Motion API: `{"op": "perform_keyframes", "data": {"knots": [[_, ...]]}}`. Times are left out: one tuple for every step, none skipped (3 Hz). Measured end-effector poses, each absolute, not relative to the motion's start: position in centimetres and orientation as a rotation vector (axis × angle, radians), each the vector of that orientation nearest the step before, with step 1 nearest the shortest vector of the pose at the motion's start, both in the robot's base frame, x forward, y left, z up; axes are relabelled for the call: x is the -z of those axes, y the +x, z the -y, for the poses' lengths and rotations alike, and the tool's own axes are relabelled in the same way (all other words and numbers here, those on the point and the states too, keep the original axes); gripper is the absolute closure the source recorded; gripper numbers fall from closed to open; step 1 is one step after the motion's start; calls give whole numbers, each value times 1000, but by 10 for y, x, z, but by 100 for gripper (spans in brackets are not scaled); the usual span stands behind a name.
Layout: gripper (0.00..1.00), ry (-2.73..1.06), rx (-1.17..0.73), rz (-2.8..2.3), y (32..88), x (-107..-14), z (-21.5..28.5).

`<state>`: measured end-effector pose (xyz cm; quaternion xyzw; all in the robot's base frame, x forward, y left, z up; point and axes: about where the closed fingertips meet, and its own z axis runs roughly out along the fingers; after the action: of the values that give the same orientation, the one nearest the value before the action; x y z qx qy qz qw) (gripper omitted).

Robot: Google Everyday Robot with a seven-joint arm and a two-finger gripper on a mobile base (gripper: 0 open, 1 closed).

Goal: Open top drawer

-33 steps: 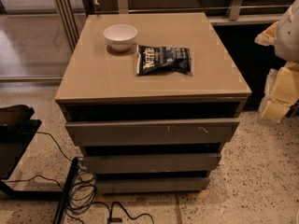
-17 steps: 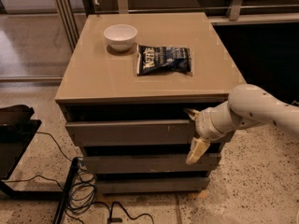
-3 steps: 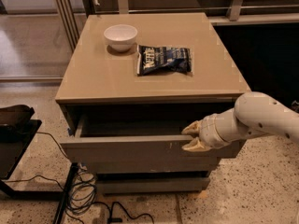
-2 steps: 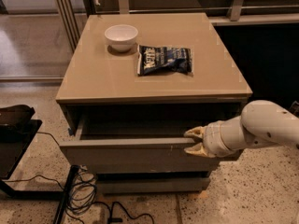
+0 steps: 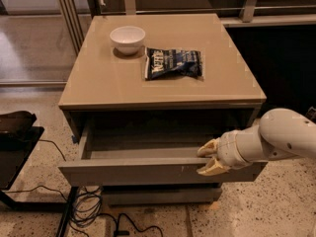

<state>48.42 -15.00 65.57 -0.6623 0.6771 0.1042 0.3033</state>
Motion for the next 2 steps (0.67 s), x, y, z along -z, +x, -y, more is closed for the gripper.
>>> {"op": "perform_keyframes", "data": {"knots": [[100, -1735, -283, -1797, 463, -651, 151], [81, -1735, -283, -1797, 463, -651, 151]]}}
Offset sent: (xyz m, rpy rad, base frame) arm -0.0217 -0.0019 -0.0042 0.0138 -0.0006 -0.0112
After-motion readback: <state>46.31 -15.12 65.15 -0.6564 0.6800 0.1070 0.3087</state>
